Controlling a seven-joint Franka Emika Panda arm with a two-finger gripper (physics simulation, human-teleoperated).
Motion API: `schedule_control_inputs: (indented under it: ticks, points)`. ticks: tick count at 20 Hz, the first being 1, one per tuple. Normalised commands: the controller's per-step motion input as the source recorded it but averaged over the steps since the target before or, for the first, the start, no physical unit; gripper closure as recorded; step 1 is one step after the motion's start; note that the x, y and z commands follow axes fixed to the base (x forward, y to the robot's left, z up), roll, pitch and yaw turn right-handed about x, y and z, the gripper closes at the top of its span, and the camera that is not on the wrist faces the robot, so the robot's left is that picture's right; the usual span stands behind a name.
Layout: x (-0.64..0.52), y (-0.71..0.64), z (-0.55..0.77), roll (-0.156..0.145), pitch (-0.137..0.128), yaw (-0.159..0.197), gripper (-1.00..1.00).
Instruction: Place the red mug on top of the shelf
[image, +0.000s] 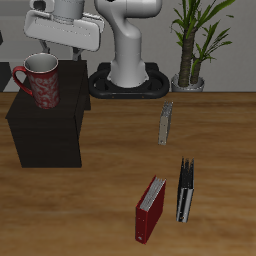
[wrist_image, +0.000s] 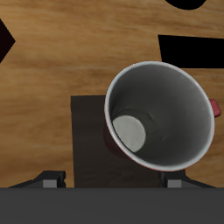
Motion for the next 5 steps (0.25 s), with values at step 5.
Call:
schedule_control_inputs:
  ticks: [5]
  points:
    - [0.02,0.08,-0.04,0.014,0.011,0.005,-1.0]
